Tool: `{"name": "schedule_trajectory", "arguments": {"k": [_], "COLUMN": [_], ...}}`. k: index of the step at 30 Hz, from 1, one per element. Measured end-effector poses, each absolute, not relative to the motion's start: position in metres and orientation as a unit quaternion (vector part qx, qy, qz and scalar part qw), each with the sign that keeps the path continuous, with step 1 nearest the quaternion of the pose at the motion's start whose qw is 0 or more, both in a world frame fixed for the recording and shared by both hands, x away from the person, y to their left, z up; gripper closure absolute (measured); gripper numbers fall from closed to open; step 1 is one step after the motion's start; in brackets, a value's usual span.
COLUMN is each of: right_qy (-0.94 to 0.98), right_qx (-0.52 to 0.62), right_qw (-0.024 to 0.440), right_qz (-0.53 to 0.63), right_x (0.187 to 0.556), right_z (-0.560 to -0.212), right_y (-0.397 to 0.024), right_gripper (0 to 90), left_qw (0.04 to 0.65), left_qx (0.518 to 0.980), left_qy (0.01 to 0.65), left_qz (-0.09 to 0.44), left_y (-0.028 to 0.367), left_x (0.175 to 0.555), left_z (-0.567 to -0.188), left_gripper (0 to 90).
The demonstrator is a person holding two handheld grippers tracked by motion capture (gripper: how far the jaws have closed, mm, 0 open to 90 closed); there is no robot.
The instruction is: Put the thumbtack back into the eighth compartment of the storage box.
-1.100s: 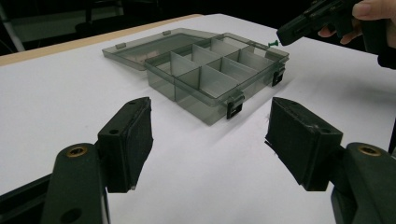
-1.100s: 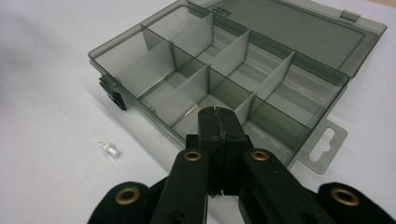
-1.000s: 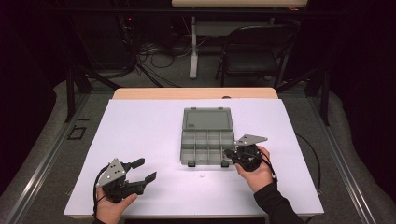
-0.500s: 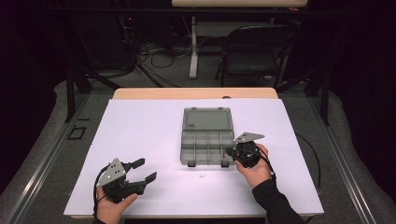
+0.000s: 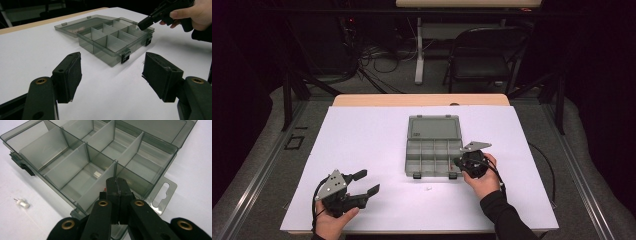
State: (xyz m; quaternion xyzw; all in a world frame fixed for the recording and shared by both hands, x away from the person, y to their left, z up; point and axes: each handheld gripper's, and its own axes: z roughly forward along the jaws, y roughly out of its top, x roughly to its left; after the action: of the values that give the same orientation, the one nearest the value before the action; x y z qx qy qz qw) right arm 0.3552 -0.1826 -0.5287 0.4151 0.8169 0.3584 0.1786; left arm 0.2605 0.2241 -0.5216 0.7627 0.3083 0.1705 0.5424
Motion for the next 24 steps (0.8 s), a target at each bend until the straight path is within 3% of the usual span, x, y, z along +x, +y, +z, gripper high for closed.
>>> {"name": "schedule_trajectory", "arguments": {"k": [7,24], "right_qy": [0.820,0.806], "right_qx": [0.418,0.417], "right_qw": [0.174,0.196], "right_qz": [0.352,0.371], "right_x": [0.3563,0.3478], "right_z": [-0.5314,-0.5238], "right_y": [-0.1820,-0.1819], "right_gripper": [89.3,59.9], "left_qw": [0.543,0.542], "left_qx": [0.763,0.763], "left_qy": [0.308,0.308], "left_qz": [0.170,0.171], "left_y": [0.2240,0.2241], "left_x": [0.2607,0.2607], "left_z": [-0.5218,-0.5218], "left_gripper": [30.9,30.9]}}
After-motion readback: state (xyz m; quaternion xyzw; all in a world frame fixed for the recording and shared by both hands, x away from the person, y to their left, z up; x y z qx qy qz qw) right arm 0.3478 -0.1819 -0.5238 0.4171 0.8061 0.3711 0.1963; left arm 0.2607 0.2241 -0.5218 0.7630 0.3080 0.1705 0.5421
